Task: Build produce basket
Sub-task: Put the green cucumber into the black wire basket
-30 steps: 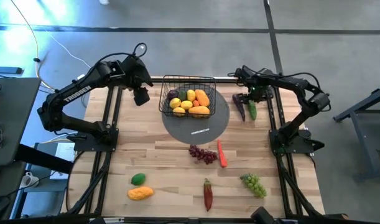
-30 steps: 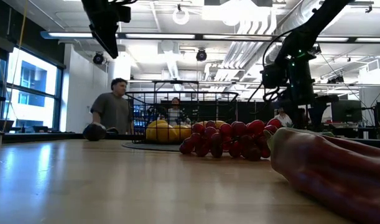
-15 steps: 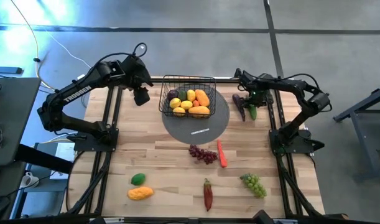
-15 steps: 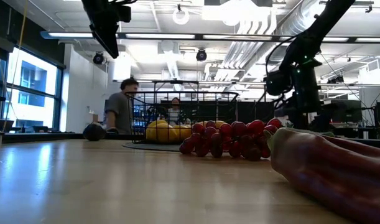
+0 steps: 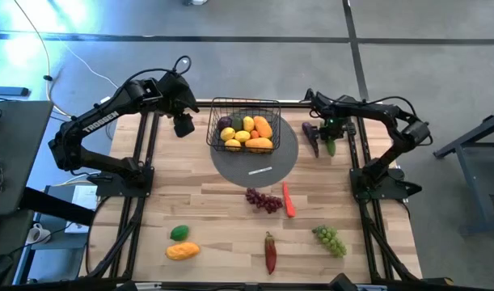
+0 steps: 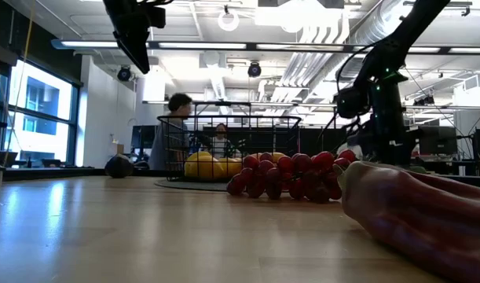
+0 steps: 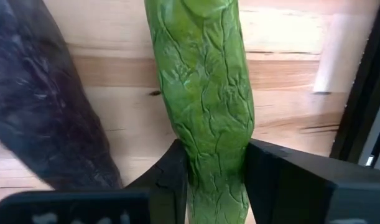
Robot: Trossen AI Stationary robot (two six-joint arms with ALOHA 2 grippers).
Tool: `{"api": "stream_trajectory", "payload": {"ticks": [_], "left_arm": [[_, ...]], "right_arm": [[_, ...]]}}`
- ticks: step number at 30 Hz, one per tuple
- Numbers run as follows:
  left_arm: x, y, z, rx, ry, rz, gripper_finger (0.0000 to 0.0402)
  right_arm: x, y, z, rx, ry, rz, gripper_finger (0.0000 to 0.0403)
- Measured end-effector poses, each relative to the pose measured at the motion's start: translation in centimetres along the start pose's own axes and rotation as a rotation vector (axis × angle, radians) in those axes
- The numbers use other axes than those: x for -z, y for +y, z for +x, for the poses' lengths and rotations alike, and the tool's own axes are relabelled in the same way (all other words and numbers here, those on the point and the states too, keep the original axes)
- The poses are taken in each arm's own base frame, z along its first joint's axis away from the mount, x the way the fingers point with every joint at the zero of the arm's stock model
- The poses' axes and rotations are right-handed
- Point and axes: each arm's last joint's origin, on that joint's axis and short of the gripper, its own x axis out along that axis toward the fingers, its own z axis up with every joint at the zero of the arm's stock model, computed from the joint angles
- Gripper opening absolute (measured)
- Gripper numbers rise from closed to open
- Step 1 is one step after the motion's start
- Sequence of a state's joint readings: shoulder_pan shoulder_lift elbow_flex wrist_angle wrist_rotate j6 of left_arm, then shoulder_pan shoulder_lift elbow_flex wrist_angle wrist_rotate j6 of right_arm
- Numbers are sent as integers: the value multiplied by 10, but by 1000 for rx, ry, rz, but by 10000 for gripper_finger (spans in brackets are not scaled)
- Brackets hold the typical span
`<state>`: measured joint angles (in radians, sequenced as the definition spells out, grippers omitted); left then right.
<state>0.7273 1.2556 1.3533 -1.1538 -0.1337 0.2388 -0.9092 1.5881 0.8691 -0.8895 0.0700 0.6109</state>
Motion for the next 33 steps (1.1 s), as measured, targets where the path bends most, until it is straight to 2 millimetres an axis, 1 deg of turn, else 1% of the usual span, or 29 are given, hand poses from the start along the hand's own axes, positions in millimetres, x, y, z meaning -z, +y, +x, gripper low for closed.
{"api": "stream_trajectory", "payload": {"ticks": [3,6,13,16,21,26,28,33], "left_arm": [[0,0,0,0,0,0,218],[0,0,0,0,0,0,218],[0,0,0,-1,0,17,218],[0,0,0,-1,0,27,218],[0,0,0,-1,-1,26,218],[1,3,0,-8,2,22,218],[1,5,1,-12,5,13,218],[3,12,1,-25,12,-18,218]], "right_arm": [[0,-1,-13,-16,-30,20,89],[1,-1,-32,-56,-84,30,89],[8,5,-89,-190,-284,53,89],[9,11,-114,-248,-378,40,89],[10,26,-150,-316,-520,16,89],[14,46,-181,-462,-664,-8,89],[16,54,-189,-528,-720,-21,89],[23,75,-202,-672,-820,-53,88]]}}
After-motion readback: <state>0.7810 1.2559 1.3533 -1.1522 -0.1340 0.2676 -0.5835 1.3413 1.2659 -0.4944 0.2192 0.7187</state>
